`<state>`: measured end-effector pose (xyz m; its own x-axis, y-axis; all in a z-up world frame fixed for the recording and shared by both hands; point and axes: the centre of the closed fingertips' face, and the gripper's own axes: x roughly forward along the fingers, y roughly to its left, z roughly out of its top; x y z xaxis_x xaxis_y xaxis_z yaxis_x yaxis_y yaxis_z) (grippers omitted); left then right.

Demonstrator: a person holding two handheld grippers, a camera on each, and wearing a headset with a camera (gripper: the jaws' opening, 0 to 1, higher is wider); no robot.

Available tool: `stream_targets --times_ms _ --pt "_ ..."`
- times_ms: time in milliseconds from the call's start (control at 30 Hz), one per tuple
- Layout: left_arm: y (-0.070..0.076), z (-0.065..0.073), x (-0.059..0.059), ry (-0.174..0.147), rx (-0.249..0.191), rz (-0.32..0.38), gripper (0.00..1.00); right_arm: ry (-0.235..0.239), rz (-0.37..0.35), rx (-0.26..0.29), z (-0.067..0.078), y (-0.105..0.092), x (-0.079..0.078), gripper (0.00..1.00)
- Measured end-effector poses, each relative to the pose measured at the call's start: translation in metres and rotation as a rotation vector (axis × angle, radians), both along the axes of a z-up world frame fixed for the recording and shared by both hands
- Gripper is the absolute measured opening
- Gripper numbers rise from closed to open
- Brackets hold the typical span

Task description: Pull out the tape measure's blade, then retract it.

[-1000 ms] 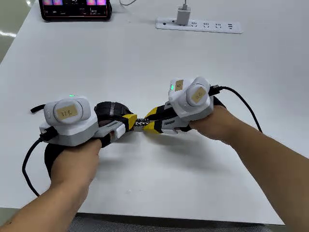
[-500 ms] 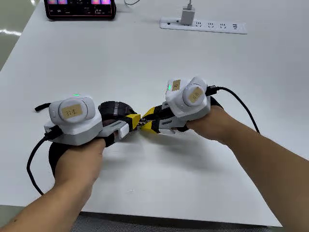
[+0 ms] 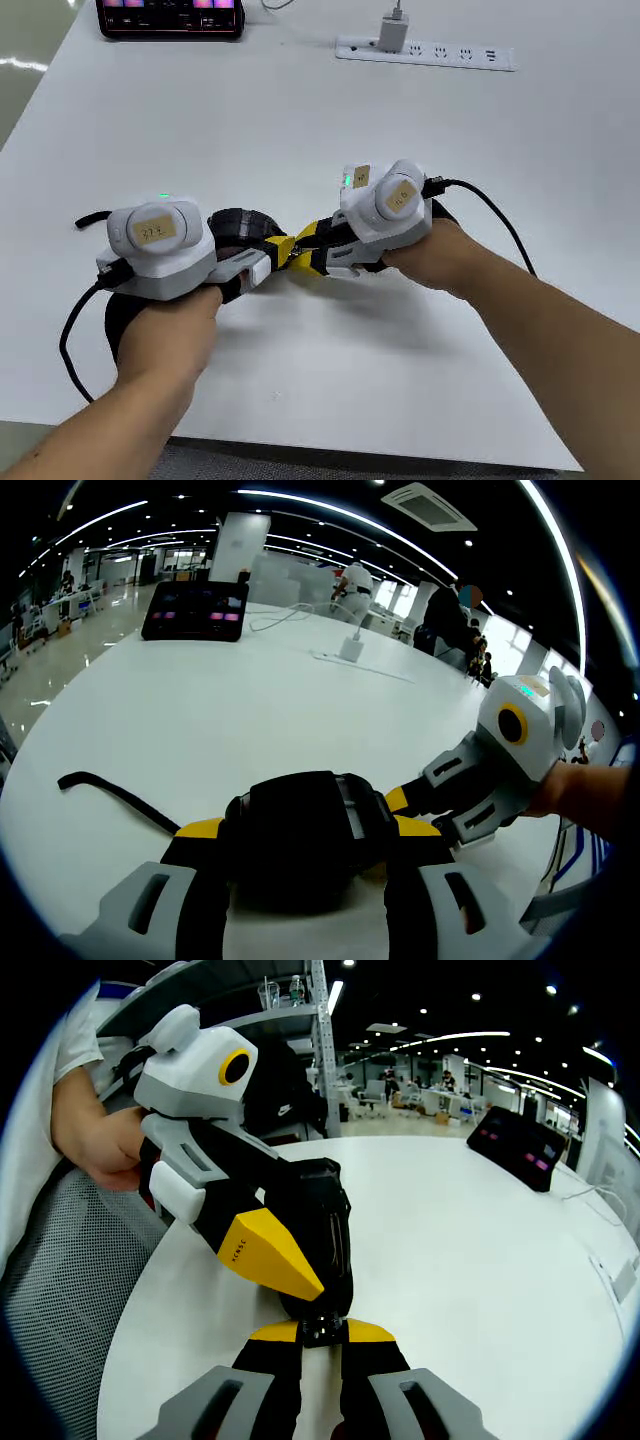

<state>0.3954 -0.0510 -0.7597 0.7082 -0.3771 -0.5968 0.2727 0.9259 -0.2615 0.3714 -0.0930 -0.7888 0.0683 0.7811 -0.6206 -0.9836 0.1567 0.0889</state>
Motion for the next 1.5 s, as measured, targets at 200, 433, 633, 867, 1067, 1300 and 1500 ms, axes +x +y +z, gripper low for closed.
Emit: stream_targets --times_ms 200,433,633,867,1067,1300,1500 --pt "0.000 0.000 0.000 -0.001 0.003 -0.003 0.59 0.002 -0.005 -0.001 0.000 0.000 0.000 0.11" --pt "-0.001 0.000 0.000 -0.002 0.005 -0.011 0.60 0.014 -0.013 0.000 0.000 0.000 -0.001 0.12" --pt "-0.002 0.000 0.000 -0.003 0.008 -0.033 0.61 0.027 -0.023 0.008 0.004 -0.001 0.000 0.17" --pt "-0.003 0.000 0.000 -0.002 0.008 -0.041 0.62 0.022 -0.028 0.001 0.006 -0.004 0.002 0.20" --pt "-0.002 0.001 -0.001 -0.014 0.002 -0.039 0.62 0.027 -0.034 0.004 0.005 -0.004 0.001 0.21" --pt "0.002 0.002 -0.005 -0.016 0.007 -0.046 0.64 0.027 -0.054 0.016 0.009 -0.005 0.001 0.23" --pt "0.001 0.006 -0.008 -0.028 0.009 -0.069 0.64 0.020 -0.067 0.016 0.012 -0.009 0.000 0.24"
